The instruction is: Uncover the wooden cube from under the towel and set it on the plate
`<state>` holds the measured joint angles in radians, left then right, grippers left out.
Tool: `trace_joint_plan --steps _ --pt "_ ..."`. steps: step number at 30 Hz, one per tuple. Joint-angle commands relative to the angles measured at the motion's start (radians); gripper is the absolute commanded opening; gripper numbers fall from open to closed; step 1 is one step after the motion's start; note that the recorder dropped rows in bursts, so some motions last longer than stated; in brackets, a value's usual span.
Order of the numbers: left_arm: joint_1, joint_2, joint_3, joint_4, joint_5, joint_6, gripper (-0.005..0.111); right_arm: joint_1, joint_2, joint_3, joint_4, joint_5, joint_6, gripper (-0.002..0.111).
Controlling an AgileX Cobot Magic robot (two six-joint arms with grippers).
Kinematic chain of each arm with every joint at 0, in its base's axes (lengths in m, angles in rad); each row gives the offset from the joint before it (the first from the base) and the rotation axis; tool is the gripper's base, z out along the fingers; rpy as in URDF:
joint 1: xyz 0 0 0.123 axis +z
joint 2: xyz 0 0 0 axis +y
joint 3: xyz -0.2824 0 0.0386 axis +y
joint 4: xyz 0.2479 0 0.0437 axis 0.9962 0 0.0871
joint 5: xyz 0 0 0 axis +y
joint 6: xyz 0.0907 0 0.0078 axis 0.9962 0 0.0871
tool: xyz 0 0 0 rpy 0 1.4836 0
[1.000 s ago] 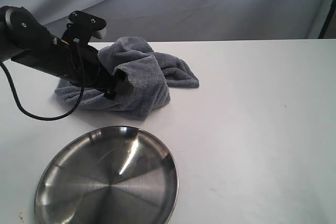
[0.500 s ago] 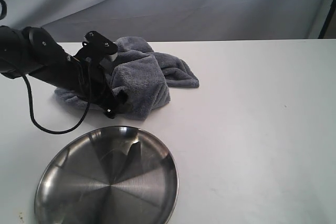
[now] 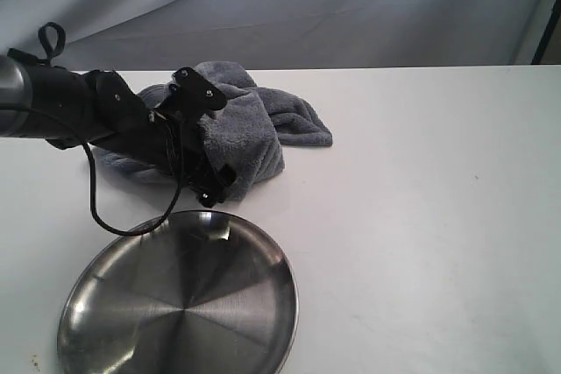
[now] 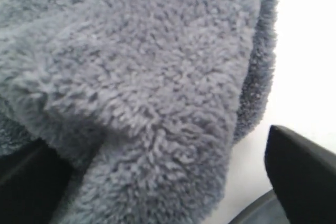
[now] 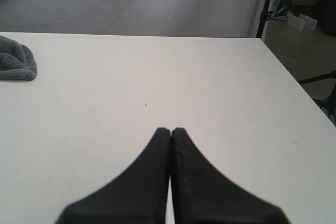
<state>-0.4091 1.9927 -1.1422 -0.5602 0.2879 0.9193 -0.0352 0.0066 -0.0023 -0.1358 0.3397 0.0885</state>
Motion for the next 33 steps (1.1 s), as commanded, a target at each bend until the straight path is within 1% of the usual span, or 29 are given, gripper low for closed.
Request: trace_joint_plan --steps 1,3,4,5,8,13,18,22,26,33 --pt "-0.009 0.007 -0.005 0.002 -0.022 0.005 0.060 0.004 -0.007 0.002 0.003 -0.012 -0.005 0.000" --pt "-0.009 0.007 -0.005 0.002 -0.019 0.002 0.025 0.004 -0.007 0.002 0.003 -0.012 -0.005 0.000" --pt "-0.009 0.007 -0.005 0.002 -0.011 0.002 0.010 0.004 -0.007 0.002 0.003 -0.012 -0.005 0.000" --pt "-0.009 0.007 -0.005 0.008 0.000 0.015 0.001 0.004 -0.007 0.002 0.003 -0.012 -0.005 0.000" --pt "-0.009 -0.022 -0.005 0.010 0.035 0.027 0.001 0.004 -0.007 0.002 0.003 -0.012 -0.005 0.000" --pt "-0.009 -0.157 -0.005 0.010 0.127 0.027 0.001 0.004 -0.007 0.002 0.003 -0.012 -0.005 0.000" --pt "-0.009 -0.289 -0.005 -0.014 0.177 0.025 0.001 0.004 -0.007 0.002 0.003 -0.012 -0.005 0.000" --pt "-0.009 -0.341 -0.003 -0.023 0.214 0.025 0.001 0.004 -0.007 0.002 0.003 -0.012 -0.005 0.000" --pt "-0.009 -0.351 -0.003 -0.023 0.197 0.025 0.001 0.004 -0.007 0.002 0.003 -0.012 -0.005 0.000" --pt "-0.009 -0.352 -0.003 -0.025 0.108 0.025 0.000 0.004 -0.007 0.002 0.003 -0.012 -0.005 0.000"
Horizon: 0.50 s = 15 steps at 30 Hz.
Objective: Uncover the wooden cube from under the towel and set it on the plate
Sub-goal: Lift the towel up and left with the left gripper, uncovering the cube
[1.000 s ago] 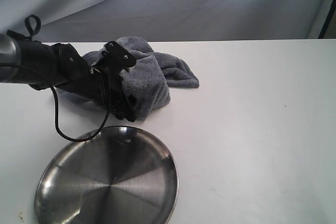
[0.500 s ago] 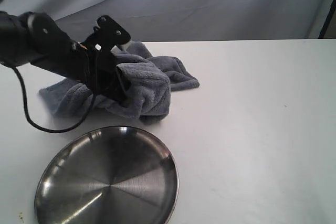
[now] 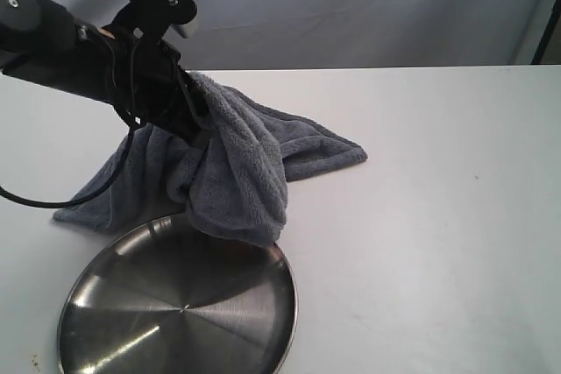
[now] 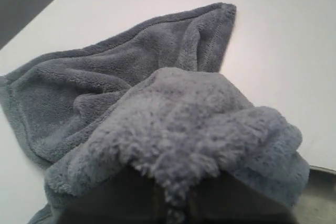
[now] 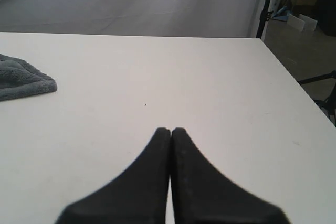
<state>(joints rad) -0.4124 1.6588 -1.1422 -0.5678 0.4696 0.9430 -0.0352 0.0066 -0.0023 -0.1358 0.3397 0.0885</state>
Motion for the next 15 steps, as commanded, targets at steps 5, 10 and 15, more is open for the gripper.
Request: trace_joint_plan --steps 5,10,15 --pt "-0.006 -0.019 -0.003 -0.020 -0.146 0.001 0.000 0.004 -0.007 0.002 0.003 -0.012 -0.005 0.000" --pt "-0.006 -0.018 -0.003 -0.020 -0.191 0.001 0.000 0.004 -0.007 0.002 0.003 -0.012 -0.005 0.000" --pt "-0.006 -0.013 -0.003 0.010 -0.275 0.001 0.000 0.004 -0.007 0.002 0.003 -0.012 -0.005 0.000"
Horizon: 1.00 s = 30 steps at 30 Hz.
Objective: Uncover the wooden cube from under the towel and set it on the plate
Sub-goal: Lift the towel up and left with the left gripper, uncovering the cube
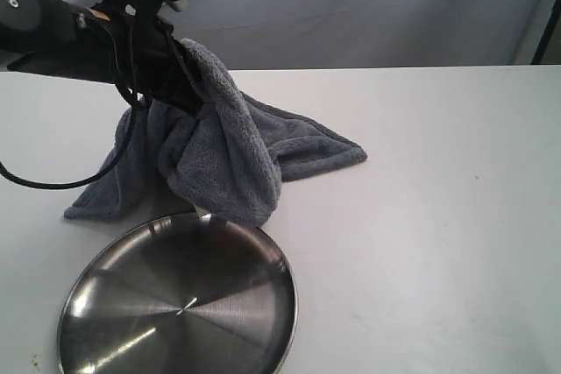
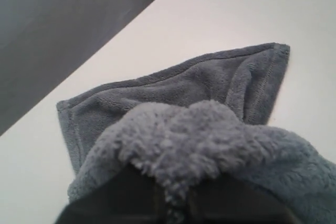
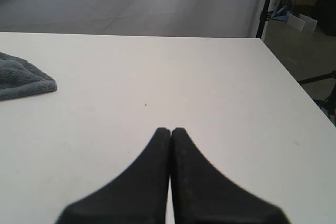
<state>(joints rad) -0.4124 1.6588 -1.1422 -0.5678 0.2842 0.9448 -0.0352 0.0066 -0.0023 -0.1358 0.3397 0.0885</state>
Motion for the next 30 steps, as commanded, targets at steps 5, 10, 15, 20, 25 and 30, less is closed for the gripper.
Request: trace_joint_plan --steps 5,10,15,20,25,30 --pt "-0.006 0.053 -0.002 0.112 -0.143 -0.001 0.000 0.004 -0.007 0.002 0.003 -0.012 -0.005 0.000" --pt "0.078 0.103 -0.002 0.149 -0.328 -0.001 0.000 0.004 -0.007 0.002 0.003 -0.012 -0.005 0.000" --pt "0.228 0.101 -0.002 0.129 -0.333 -0.001 0.000 0.004 -0.007 0.002 0.003 -0.012 -0.005 0.000" --pt "0.273 0.071 -0.002 0.095 -0.378 -0.004 0.000 0.004 -0.007 0.002 0.003 -0.012 -0.005 0.000" --pt "0.273 0.026 -0.002 0.069 -0.386 -0.004 0.000 0.004 -0.007 0.002 0.003 -0.012 -0.005 0.000" --pt "0.269 -0.015 -0.002 0.043 -0.374 -0.055 0.000 0.004 -0.007 0.002 0.003 -0.012 -0.005 0.000"
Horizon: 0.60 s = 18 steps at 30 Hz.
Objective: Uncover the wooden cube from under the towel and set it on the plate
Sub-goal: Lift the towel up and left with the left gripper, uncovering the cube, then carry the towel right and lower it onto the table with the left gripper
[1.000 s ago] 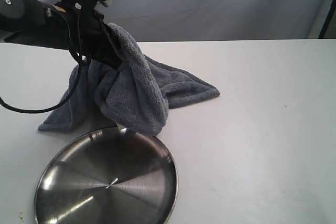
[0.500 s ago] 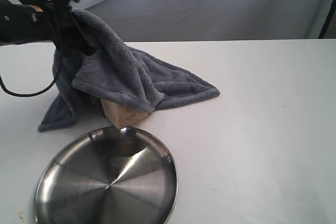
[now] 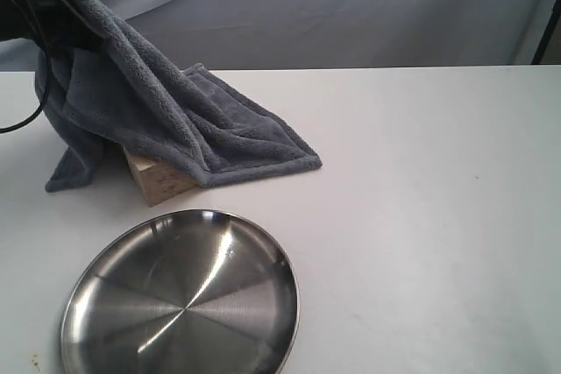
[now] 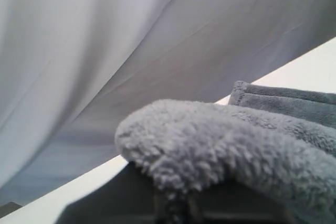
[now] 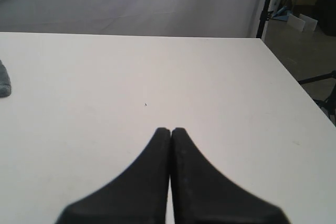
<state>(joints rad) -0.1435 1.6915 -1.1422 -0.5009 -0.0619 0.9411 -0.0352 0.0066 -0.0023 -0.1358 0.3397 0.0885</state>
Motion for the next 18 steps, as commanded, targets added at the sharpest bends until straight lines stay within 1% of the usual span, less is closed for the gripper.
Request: trace_joint_plan --steps 1,8,11,14,15,17,18 --pt "0.000 -0.057 -0.002 -0.024 -0.028 -0.063 0.000 0.004 -0.007 0.002 0.003 -0.012 -0.005 0.000" --pt "0.000 -0.148 -0.002 -0.024 0.044 -0.095 0.000 0.004 -0.007 0.002 0.003 -0.012 -0.005 0.000" --pt "0.000 -0.199 -0.002 -0.024 0.052 -0.174 0.000 0.004 -0.007 0.002 0.003 -0.012 -0.005 0.000" --pt "0.000 -0.249 -0.002 -0.037 0.052 -0.202 0.000 0.004 -0.007 0.002 0.003 -0.012 -0.005 0.000" --pt "-0.008 -0.257 -0.002 -0.047 0.052 -0.222 0.000 0.004 -0.007 0.002 0.003 -0.012 -0.005 0.000" --pt "-0.048 -0.261 -0.005 -0.049 0.034 -0.242 0.000 0.004 -0.007 0.002 0.003 -0.012 -0.005 0.000" --pt "-0.095 -0.258 -0.021 -0.049 0.025 -0.242 0.000 0.004 -0.007 0.002 0.003 -0.012 -0.005 0.000"
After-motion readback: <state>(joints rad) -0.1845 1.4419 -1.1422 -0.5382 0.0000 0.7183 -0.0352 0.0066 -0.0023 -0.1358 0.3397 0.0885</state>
